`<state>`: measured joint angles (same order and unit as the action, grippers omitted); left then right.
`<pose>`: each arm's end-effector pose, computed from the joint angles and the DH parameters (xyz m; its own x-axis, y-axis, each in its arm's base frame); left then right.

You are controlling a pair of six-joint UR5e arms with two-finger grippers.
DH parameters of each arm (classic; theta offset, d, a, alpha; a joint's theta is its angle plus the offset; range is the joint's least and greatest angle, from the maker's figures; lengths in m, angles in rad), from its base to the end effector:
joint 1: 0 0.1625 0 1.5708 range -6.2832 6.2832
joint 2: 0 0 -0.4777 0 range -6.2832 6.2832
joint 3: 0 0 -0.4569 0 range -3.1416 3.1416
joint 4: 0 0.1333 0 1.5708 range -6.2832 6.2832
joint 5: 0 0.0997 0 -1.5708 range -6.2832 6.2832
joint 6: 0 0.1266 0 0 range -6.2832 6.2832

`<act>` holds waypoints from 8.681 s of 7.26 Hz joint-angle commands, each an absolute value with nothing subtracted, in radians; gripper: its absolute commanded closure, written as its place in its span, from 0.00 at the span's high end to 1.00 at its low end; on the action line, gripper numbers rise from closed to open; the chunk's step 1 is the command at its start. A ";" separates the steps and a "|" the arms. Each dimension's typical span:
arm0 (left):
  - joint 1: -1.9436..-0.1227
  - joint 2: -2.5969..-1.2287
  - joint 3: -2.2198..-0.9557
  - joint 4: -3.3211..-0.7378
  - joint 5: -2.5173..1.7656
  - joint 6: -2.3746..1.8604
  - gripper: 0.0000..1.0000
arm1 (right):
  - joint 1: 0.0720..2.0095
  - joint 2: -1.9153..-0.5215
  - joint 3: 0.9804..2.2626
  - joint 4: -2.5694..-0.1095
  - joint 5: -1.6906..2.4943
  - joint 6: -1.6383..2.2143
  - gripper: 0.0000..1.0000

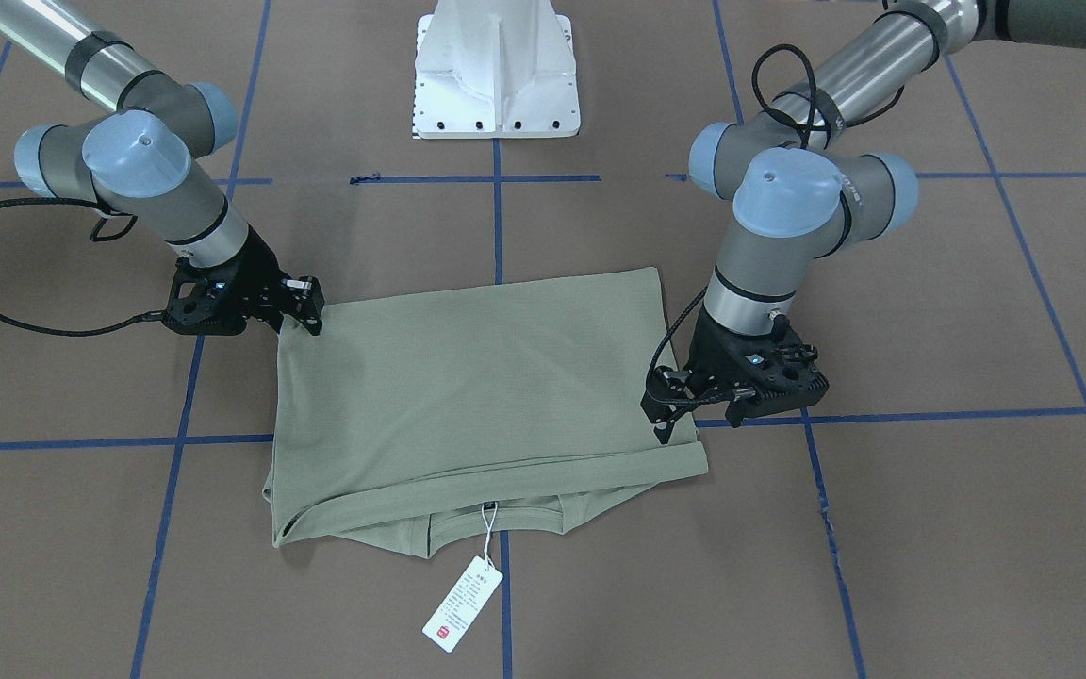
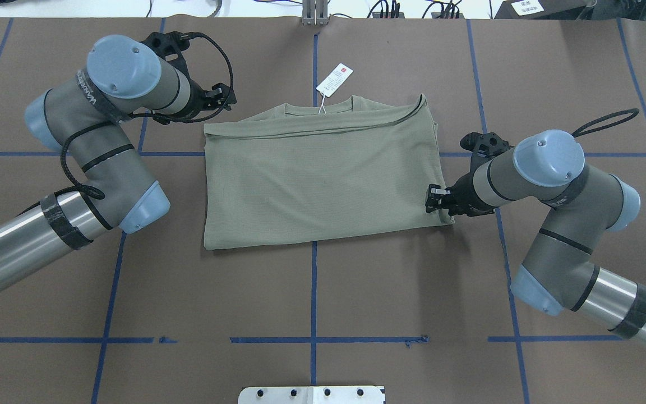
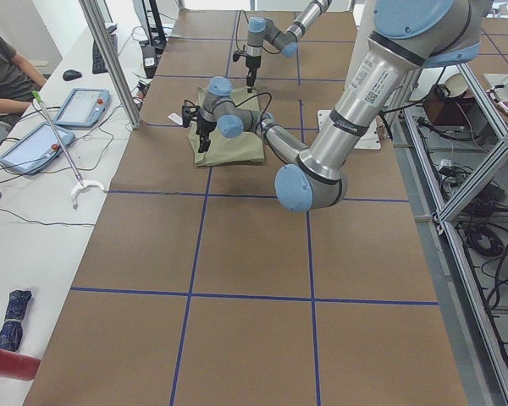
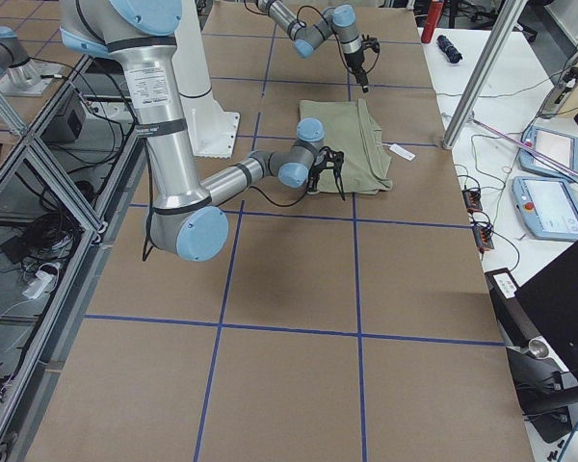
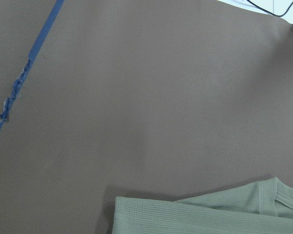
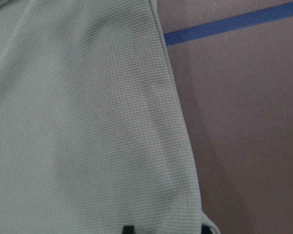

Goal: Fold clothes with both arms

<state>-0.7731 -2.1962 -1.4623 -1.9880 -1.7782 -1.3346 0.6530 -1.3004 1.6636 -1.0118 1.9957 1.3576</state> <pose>0.5233 -0.6604 0.3175 0.5459 -0.2127 -0.8104 0.4496 0.8905 0.0691 -0.5121 -0.4939 0.4507 0.5308 0.1634 0.8316 -0.1845 0.9800 -0.0748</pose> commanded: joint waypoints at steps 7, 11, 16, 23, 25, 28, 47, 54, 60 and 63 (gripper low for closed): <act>-0.770 -2.186 -1.517 -1.986 -1.776 -1.336 1.00 | 0.314 -1.719 2.119 -1.017 1.994 1.520 0.00; -0.761 -2.178 -1.551 -1.987 -1.778 -1.333 1.00 | 0.127 -1.784 2.190 -1.008 1.999 1.600 0.99; -0.485 -2.083 -1.726 -1.912 -1.767 -1.572 1.00 | 0.406 -1.717 2.224 -1.005 2.002 1.589 1.00; -0.367 -2.114 -1.729 -1.749 -1.736 -1.689 0.92 | 0.476 -1.700 2.194 -1.006 1.993 1.585 1.00; -0.367 -2.125 -1.729 -1.747 -1.740 -1.698 0.50 | 0.480 -1.701 2.194 -1.008 1.993 1.585 1.00; -0.368 -2.131 -1.730 -1.746 -1.744 -1.698 0.00 | 0.492 -1.700 2.186 -1.009 1.991 1.586 1.00; -0.816 -2.600 -0.810 -2.350 -1.566 -1.133 1.00 | 0.503 -1.609 2.148 -1.043 1.911 1.585 1.00; -0.845 -2.087 -1.787 -1.820 -1.828 -0.962 1.00 | 0.509 -1.040 1.832 -1.744 1.858 0.964 1.00; -0.808 -2.075 -1.825 -1.782 -1.848 -0.989 1.00 | 0.457 -1.054 1.781 -1.743 1.861 0.919 1.00; -0.808 -2.075 -1.825 -1.784 -1.848 -0.989 1.00 | 0.442 -1.058 1.769 -1.741 1.862 0.914 1.00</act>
